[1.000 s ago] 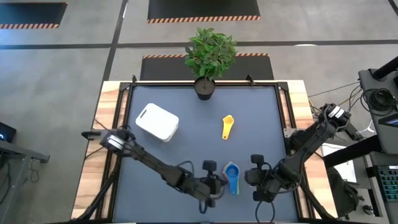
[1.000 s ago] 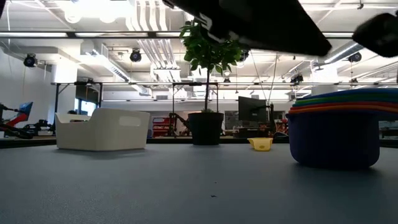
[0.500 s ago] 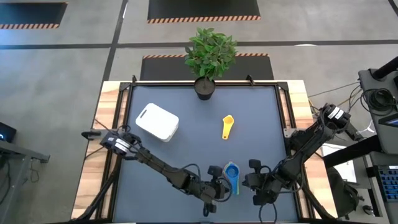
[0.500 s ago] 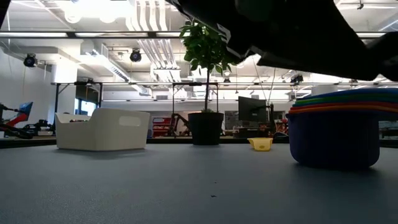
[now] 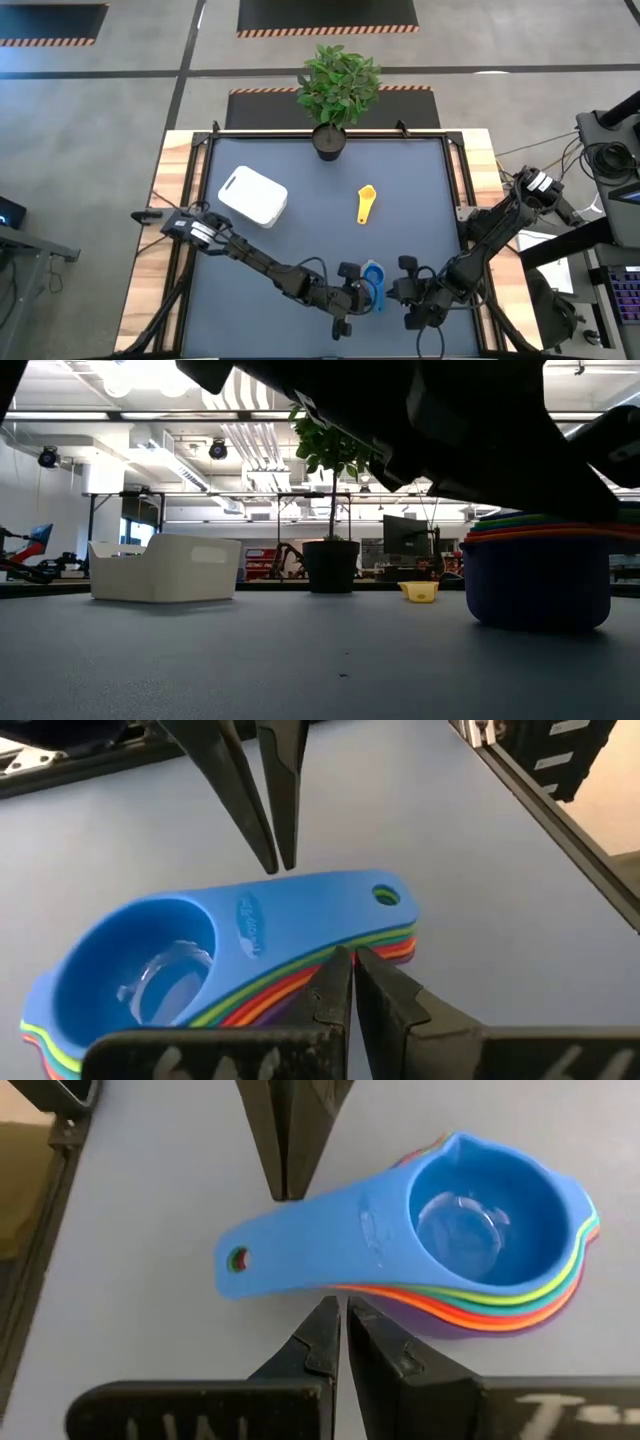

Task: Nest measuring cups in basket
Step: Stack the blue measuring cup on the light green measuring cup, then stack the yellow measuring cup on the blue measuring cup

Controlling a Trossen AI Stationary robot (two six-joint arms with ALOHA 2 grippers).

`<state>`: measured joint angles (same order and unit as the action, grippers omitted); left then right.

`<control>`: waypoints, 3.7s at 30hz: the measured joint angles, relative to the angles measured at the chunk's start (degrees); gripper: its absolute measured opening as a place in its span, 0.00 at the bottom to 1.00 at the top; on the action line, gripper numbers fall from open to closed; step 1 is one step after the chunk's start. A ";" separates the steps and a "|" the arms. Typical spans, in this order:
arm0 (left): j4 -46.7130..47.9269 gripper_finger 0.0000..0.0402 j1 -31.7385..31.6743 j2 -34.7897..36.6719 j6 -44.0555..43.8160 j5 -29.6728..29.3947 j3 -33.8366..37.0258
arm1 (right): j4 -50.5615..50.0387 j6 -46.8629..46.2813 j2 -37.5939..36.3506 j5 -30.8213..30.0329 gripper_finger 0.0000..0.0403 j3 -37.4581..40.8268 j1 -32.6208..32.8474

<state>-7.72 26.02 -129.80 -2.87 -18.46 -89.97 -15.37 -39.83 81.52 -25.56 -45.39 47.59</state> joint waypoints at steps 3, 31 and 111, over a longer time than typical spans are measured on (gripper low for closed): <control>0.17 0.00 0.00 0.01 0.00 0.00 0.00 | 0.80 0.28 0.00 -0.15 0.03 0.10 -0.13; 13.09 0.00 -1.10 30.17 17.32 -7.63 17.97 | -18.21 0.11 -9.68 -2.58 0.03 -7.57 -13.12; 3.75 0.00 -2.99 68.72 13.94 -12.63 52.57 | -11.71 -31.14 17.03 -10.43 0.56 -7.89 -42.62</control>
<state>-3.97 23.03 -61.08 11.07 -31.09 -37.41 -27.08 -70.98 98.54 -35.99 -53.28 4.97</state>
